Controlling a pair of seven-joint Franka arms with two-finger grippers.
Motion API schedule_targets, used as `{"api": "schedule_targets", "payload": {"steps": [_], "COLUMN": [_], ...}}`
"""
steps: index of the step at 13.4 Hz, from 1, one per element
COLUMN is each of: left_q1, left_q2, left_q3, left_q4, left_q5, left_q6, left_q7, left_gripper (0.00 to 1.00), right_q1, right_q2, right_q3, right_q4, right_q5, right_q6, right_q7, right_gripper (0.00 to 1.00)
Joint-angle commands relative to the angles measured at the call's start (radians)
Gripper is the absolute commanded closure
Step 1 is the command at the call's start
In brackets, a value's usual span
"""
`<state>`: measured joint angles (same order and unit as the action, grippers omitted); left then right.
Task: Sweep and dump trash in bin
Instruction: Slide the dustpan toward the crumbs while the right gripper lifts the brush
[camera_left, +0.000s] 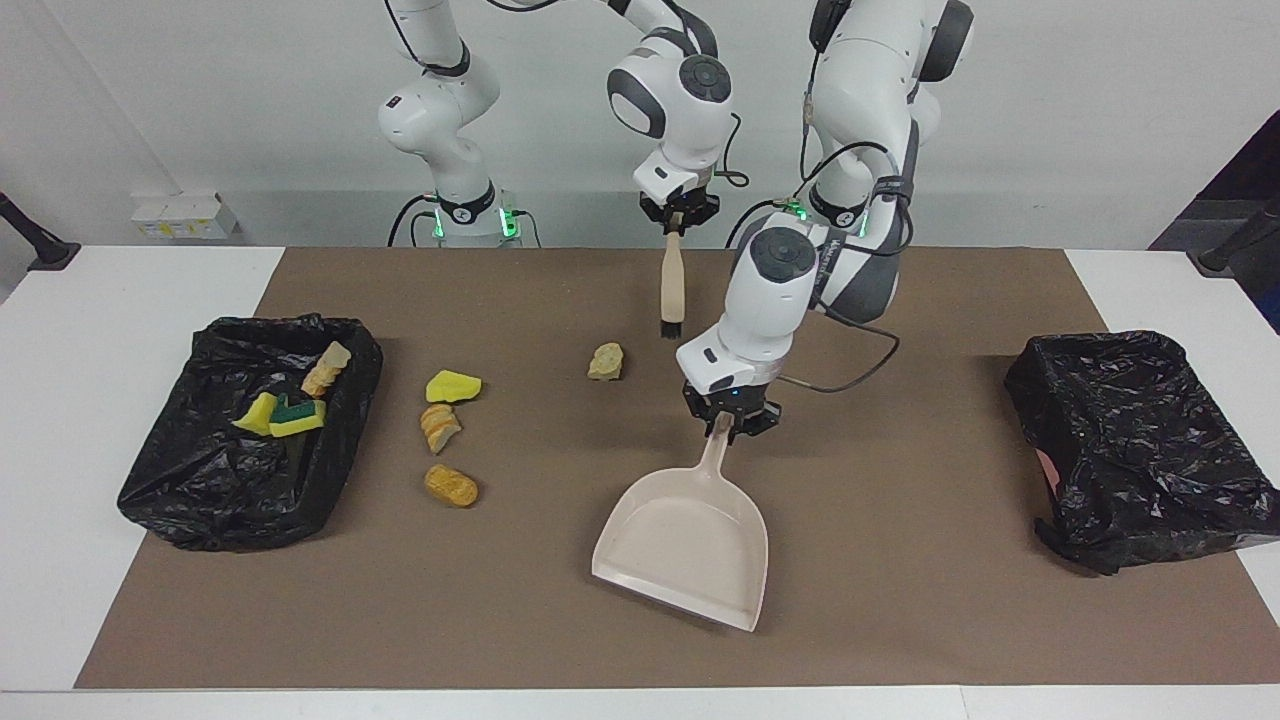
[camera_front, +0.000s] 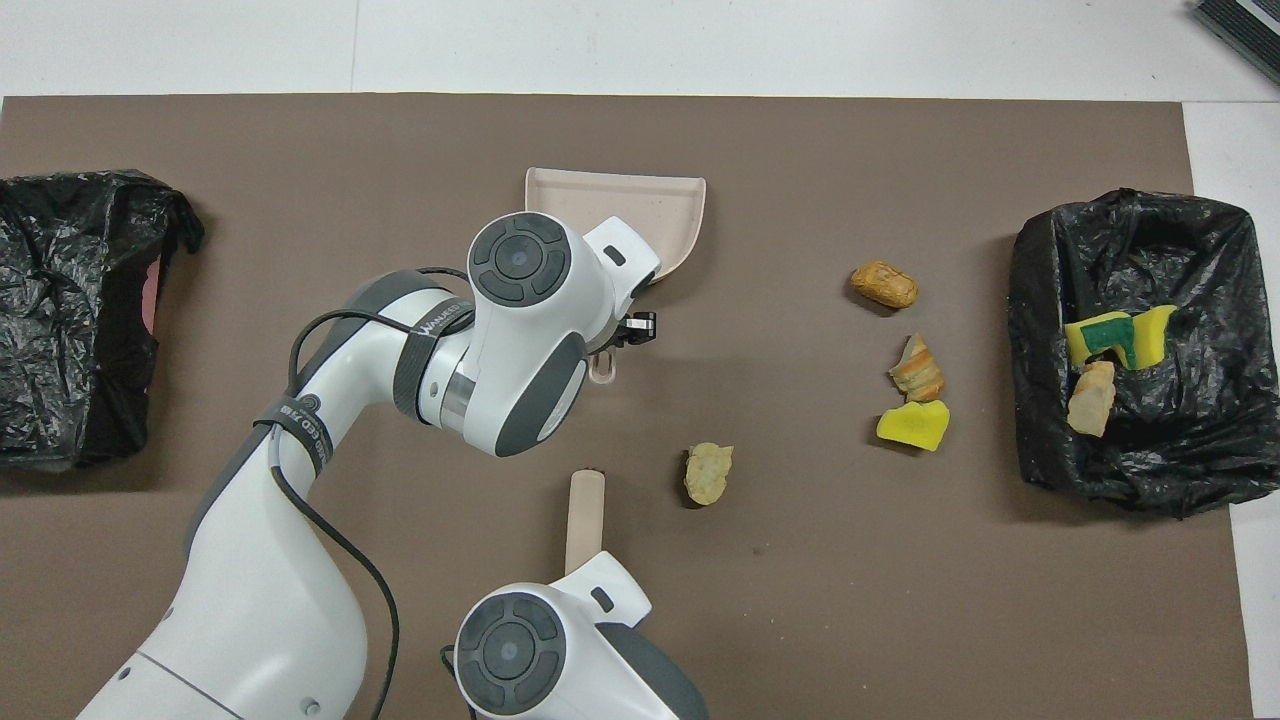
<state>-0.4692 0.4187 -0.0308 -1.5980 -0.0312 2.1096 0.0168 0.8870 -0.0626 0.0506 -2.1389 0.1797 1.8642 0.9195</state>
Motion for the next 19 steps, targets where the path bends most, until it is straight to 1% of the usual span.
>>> {"api": "schedule_targets", "payload": {"steps": [1,2,4,6,8,9,11,12,13,14,16,17,19], "left_q1": [0.062,0.099,0.170,0.230,0.248,0.247,0.239,0.236,0.233,0.213,0.196,0.166,0.152], "left_q2": [-0.051,-0.066,-0.089,-0.098,-0.101,-0.103,-0.115,-0.136,-0.176,-0.225,-0.291,-0.314,-0.324], "left_q3": [-0.001,-0.003,-0.001,-0.001,-0.001,-0.001,-0.001,-0.001,-0.003,-0.003,-0.006,-0.008,-0.009], "left_q4": [-0.013,-0.014,-0.007,-0.019,-0.028,-0.034,-0.055,-0.086,-0.159,-0.251,-0.379,-0.414,-0.469], "left_q5": [0.016,0.017,0.030,0.046,0.094,0.103,0.123,0.154,0.154,0.154,0.152,0.146,0.145], "left_q6": [-0.092,-0.133,-0.229,-0.250,-0.253,-0.252,-0.250,-0.266,-0.266,-0.237,-0.176,-0.162,-0.059], "left_q7": [0.287,0.389,0.580,0.798,0.954,0.976,1.067,1.116,1.134,1.135,1.123,1.090,1.036], "left_gripper": [1.00,1.00,1.00,1.00,1.00,1.00,1.00,1.00,1.00,1.00,1.00,1.00,1.00], "right_q1": [-0.095,-0.144,-0.251,-0.370,-0.478,-0.543,-0.693,-0.753,-0.784,-0.804,-0.862,-0.899,-0.937], "right_q2": [-0.132,-0.153,-0.166,-0.152,-0.103,-0.082,-0.054,-0.039,-0.031,-0.020,0.009,0.020,0.020], "right_q3": [-0.001,-0.003,-0.006,-0.005,-0.005,-0.005,-0.005,-0.005,-0.005,-0.005,-0.005,-0.005,-0.005], "right_q4": [-0.069,-0.067,-0.061,-0.058,-0.030,-0.027,-0.030,-0.030,-0.030,-0.030,-0.035,-0.042,-0.099], "right_q5": [0.029,0.023,-0.009,-0.078,-0.152,-0.202,-0.239,-0.252,-0.276,-0.320,-0.379,-0.382,-0.382], "right_q6": [-0.095,-0.132,-0.174,-0.165,-0.122,-0.078,0.010,0.056,0.087,0.104,0.145,0.167,0.202], "right_q7": [-0.111,-0.147,-0.247,-0.382,-0.502,-0.586,-0.768,-0.854,-0.898,-0.915,-0.947,-0.988,-0.998], "right_gripper": [1.00,1.00,1.00,1.00,1.00,1.00,1.00,1.00,1.00,1.00,1.00,1.00,1.00]}}
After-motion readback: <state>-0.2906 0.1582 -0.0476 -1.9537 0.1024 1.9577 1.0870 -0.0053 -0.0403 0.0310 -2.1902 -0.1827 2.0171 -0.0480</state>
